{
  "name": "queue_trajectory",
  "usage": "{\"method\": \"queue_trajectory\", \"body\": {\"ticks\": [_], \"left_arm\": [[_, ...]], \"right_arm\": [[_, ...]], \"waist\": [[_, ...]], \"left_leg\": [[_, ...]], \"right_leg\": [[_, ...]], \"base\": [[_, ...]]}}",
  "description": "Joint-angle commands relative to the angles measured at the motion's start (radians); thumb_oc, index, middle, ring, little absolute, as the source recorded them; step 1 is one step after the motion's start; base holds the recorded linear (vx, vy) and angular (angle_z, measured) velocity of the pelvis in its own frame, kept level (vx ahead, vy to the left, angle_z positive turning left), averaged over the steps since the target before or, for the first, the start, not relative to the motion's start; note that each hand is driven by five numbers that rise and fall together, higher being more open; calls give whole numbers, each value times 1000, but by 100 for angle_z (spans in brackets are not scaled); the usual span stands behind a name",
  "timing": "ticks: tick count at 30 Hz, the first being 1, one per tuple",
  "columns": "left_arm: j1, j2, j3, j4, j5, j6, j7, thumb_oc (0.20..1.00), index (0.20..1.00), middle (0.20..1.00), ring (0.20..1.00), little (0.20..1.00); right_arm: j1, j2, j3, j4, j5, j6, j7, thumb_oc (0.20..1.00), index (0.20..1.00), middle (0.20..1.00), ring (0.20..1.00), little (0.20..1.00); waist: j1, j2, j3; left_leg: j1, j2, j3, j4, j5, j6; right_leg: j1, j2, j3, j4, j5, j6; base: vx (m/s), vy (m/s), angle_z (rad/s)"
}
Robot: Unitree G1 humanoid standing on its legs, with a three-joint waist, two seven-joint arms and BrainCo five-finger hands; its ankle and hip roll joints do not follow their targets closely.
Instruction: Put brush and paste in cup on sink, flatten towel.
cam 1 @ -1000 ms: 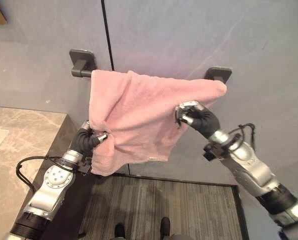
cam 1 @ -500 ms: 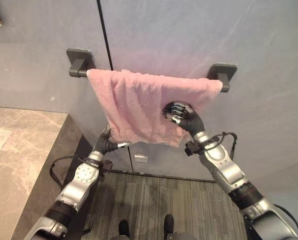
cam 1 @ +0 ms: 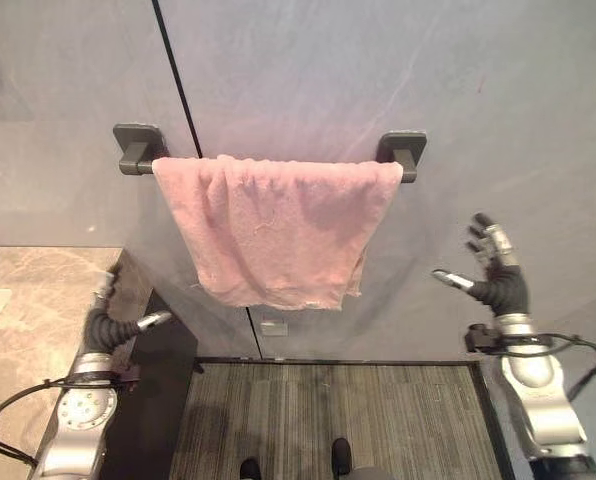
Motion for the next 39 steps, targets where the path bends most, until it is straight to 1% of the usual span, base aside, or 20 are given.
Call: {"method": "queue_trajectory", "body": {"ticks": [1,2,4,6,7,8,10,12,13,16,17,18,20,21,22,23,26,28,34,39], "left_arm": [[-41,121,58,-90,174,-88,104,1000,1000,1000,1000,1000],[-59,155,69,-137,234,-92,114,1000,1000,1000,1000,1000],[-98,189,57,-195,276,-103,118,1000,1000,1000,1000,1000],[-165,256,31,-240,320,-104,130,1000,1000,1000,1000,1000],[-224,302,-3,-260,342,-103,124,1000,1000,1000,1000,1000],[-229,302,-2,-256,344,-102,126,1000,1000,1000,1000,1000],[-298,365,-52,-260,362,-110,108,1000,1000,1000,1000,1000],[-353,393,-97,-250,368,-108,94,1000,1000,1000,1000,1000],[-376,416,-130,-252,365,-108,75,1000,1000,1000,1000,1000],[-455,449,-210,-222,349,-109,30,1000,1000,1000,1000,1000],[-505,473,-271,-197,353,-97,-2,1000,1000,1000,1000,1000],[-505,473,-271,-197,353,-97,-2,1000,1000,1000,1000,1000],[-546,491,-311,-177,359,-95,-17,1000,1000,1000,1000,1000],[-580,506,-353,-149,357,-87,-37,1000,1000,1000,1000,1000],[-585,506,-357,-146,357,-87,-36,1000,1000,1000,1000,1000],[-641,522,-417,-109,350,-78,-61,1000,1000,1000,1000,1000],[-711,522,-489,-44,320,-66,-78,1000,1000,1000,1000,1000],[-805,509,-573,37,314,-52,-70,1000,1000,1000,1000,1000],[-919,500,-672,105,327,-31,-66,1000,1000,1000,1000,1000],[-943,521,-694,106,339,-19,-85,1000,1000,1000,1000,1000]], "right_arm": [[-96,-62,-14,-95,-206,-97,-78,1000,1000,1000,1000,1000],[-136,-106,4,-129,-259,-92,-62,1000,1000,1000,1000,1000],[-215,-149,54,-155,-276,-93,-54,1000,1000,1000,1000,1000],[-340,-211,152,-152,-326,-73,-38,1000,1000,1000,1000,1000],[-441,-237,237,-139,-336,-70,-28,1000,1000,1000,1000,1000],[-453,-237,244,-131,-337,-70,-30,1000,1000,1000,1000,1000],[-582,-267,361,-100,-348,-54,15,1000,1000,1000,1000,1000],[-678,-266,444,-49,-370,-33,34,1000,1000,1000,1000,1000],[-728,-275,499,-38,-379,-24,68,1000,1000,1000,1000,1000],[-855,-246,600,50,-404,6,95,1000,1000,1000,1000,1000],[-900,-219,645,106,-431,28,103,1000,1000,1000,1000,1000],[-900,-219,645,106,-431,28,103,1000,1000,1000,1000,1000],[-927,-208,665,138,-439,32,105,1000,1000,1000,1000,1000],[-954,-199,694,174,-444,40,111,1000,1000,1000,1000,1000],[-956,-199,694,177,-444,39,110,1000,1000,1000,1000,1000],[-991,-182,724,221,-451,52,120,1000,1000,1000,1000,1000],[-1037,-157,771,293,-449,65,130,1000,1000,1000,1000,1000],[-1104,-132,839,383,-453,79,136,1000,1000,1000,1000,1000],[-1206,-97,937,474,-494,80,153,1000,1000,1000,1000,1000],[-1277,-112,1030,466,-563,77,236,1000,1000,1000,1000,1000]], "waist": [[-16,-54,-92],[-16,-56,-94],[-16,-57,-99],[-12,-60,-103],[-8,-61,-100],[-10,-60,-97],[-7,-61,-93],[-4,-61,-84],[0,-64,-83],[0,-63,-68],[0,-61,-57],[0,-61,-57],[2,-61,-51],[3,-59,-43],[4,-60,-43],[5,-57,-29],[9,-52,-14],[10,-48,-1],[17,-45,11],[17,-48,12]], "left_leg": [[32,30,1,8,-23,-27],[33,30,3,8,-24,-28],[31,29,7,8,-24,-29],[35,26,8,8,-33,-28],[28,24,11,8,-24,-28],[27,24,12,8,-24,-27],[24,21,15,8,-24,-27],[21,18,18,8,-23,-27],[18,17,18,8,-22,-27],[4,12,18,8,-19,-26],[-9,11,16,8,-15,-26],[-9,11,16,8,-15,-26],[-18,10,14,8,-12,-26],[-27,7,12,8,-9,-26],[-28,7,12,8,-9,-26],[-44,4,7,8,-3,-26],[-68,2,2,8,5,-26],[-89,1,-2,8,14,-28],[-109,1,-7,8,21,-31],[-113,1,-9,8,19,-33]], "right_leg": [[42,-148,57,5,-12,147],[41,-148,60,5,-11,148],[33,-149,66,5,-8,151],[35,-150,71,5,-11,155],[25,-151,75,5,-1,154],[24,-151,76,5,0,154],[18,-152,80,5,5,156],[10,-154,85,5,10,157],[7,-154,86,5,11,157],[-9,-158,90,5,20,160],[-19,-160,88,5,25,161],[-19,-160,88,5,25,161],[-27,-162,86,5,28,162],[-35,-163,86,5,32,163],[-35,-163,86,5,32,163],[-49,-164,85,5,40,162],[-70,-168,82,5,49,163],[-89,-171,81,5,57,164],[-105,-172,76,5,64,164],[-109,-173,76,5,62,163]], "base": [[9,11,-9],[-2,14,-15],[-11,16,-13],[-2,23,-7],[-17,16,-8],[-40,10,-9],[-12,20,-8],[-16,24,-6],[-20,26,-4],[-36,23,-4],[-42,14,1],[-40,16,1],[-16,9,0],[0,0,0],[-59,22,1],[-48,18,0],[-31,18,2],[-32,21,5],[9,5,5],[16,4,-1]]}}
